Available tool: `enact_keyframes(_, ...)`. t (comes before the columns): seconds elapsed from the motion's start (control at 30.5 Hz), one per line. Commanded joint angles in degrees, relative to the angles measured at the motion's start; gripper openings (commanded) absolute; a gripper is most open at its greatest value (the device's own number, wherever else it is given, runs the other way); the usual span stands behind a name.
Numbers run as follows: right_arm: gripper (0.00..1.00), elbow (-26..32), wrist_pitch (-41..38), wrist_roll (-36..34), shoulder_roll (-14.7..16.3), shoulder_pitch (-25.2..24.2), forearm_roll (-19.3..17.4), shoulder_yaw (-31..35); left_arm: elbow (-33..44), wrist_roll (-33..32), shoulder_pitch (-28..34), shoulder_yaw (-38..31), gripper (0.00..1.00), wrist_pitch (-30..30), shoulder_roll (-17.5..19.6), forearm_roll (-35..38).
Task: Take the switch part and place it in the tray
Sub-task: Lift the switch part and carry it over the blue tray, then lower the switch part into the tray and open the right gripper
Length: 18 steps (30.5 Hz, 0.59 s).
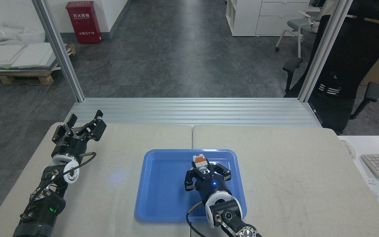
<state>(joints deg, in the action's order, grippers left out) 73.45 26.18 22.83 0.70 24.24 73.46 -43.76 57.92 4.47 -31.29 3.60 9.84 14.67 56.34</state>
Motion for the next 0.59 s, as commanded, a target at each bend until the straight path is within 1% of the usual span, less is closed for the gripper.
enact_keyframes(0.0, 0.12, -6.2, 2.8, 1.2, -2.6, 0.1, 2.9, -1.3, 0.0, 0.0, 0.0, 0.0, 1.0, 0.0, -0.1, 0.0)
enact_keyframes(0.2, 0.14, -10.1, 3.4, 1.2, -2.6, 0.2, 2.9, -0.9, 0.0, 0.0, 0.0, 0.0, 1.0, 0.0, 0.0, 0.0)
enact_keyframes(0.23, 0.15, -10.3, 3.4, 1.1, -2.6, 0.2, 2.9, -0.9, 0.0, 0.0, 0.0, 0.0, 1.0, 0.0, 0.0, 0.0)
enact_keyframes(0.33, 0.25, -10.3, 3.4, 1.1, -3.0, 0.5, 2.5, -0.9, 0.0, 0.0, 0.0, -0.1, 1.0, 0.0, 0.0, 0.0)
enact_keyframes(0.36, 0.35, -10.3, 3.4, 1.1, -3.4, 0.5, 2.3, -0.7, 0.0, 0.0, 0.1, 0.0, 1.0, 0.0, 0.0, 0.0)
enact_keyframes(0.39, 0.52, -10.3, 3.4, 1.0, -3.9, 0.5, 2.1, -0.5, 0.0, 0.0, 0.0, 0.0, 1.0, 0.1, 0.0, 0.0)
enact_keyframes(0.46, 0.78, -10.3, 3.4, 0.6, -3.9, 0.5, 2.1, 0.4, 0.0, 0.0, 0.0, 0.0, 1.0, 0.1, 0.0, 0.0)
enact_keyframes(0.52, 0.95, -10.1, 3.2, 0.3, -4.2, 0.5, 1.8, 1.7, 0.0, 0.0, 0.0, 0.0, 1.0, 0.1, 0.0, 0.0)
enact_keyframes(0.56, 0.98, -9.8, 2.9, 0.3, -4.6, 0.5, 1.3, 2.7, 0.0, 0.0, 0.0, 0.0, 1.0, 0.1, 0.0, 0.0)
